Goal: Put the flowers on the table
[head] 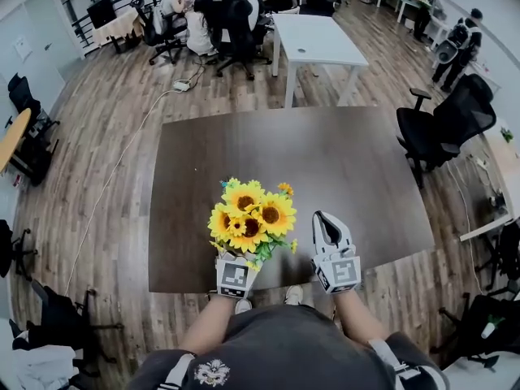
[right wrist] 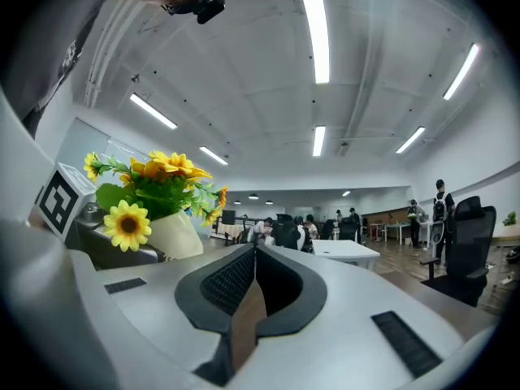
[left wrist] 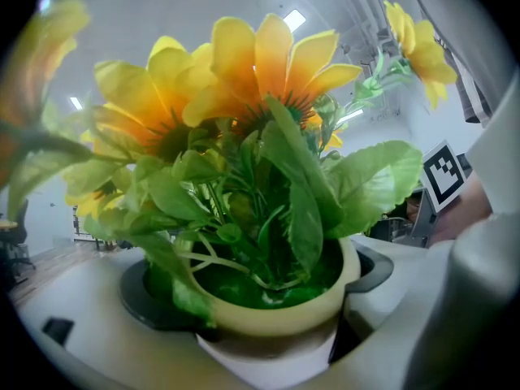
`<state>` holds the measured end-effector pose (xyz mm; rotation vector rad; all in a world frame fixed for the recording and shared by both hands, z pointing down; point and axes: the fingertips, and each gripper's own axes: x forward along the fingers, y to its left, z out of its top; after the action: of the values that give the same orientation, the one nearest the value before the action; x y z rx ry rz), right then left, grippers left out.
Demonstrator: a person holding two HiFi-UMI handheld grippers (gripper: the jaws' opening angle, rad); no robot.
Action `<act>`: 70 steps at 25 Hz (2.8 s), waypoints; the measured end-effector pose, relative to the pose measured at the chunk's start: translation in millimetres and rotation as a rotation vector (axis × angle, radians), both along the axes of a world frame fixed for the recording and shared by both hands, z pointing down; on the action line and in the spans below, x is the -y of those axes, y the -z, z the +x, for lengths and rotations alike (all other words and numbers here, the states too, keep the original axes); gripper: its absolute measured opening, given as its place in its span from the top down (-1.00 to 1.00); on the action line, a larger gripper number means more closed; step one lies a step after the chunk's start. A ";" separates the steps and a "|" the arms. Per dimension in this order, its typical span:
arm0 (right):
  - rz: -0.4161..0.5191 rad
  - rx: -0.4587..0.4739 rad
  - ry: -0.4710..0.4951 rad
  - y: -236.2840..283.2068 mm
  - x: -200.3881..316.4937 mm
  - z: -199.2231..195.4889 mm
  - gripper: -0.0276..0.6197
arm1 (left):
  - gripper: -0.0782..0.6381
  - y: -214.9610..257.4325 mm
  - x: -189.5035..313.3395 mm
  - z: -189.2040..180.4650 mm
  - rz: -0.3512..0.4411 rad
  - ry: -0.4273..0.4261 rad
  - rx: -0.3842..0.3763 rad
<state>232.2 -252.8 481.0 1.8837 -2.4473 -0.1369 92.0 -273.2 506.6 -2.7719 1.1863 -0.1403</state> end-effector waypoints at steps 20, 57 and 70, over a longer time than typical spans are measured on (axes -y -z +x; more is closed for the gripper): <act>-0.083 -0.002 0.223 -43.4 34.1 14.7 0.84 | -0.72 -41.7 14.0 6.7 -0.090 0.251 0.063; -0.359 -0.029 0.177 -157.1 44.1 -20.9 0.84 | -0.72 -191.2 23.5 -47.6 -0.446 0.275 0.145; -0.358 -0.036 0.192 -156.3 46.5 -27.4 0.84 | -0.73 -222.8 26.5 -46.2 -0.522 0.300 0.175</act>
<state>204.8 -299.4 637.4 1.4879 -2.4242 0.2423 45.9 -299.6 729.4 -2.8747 1.7106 -0.8104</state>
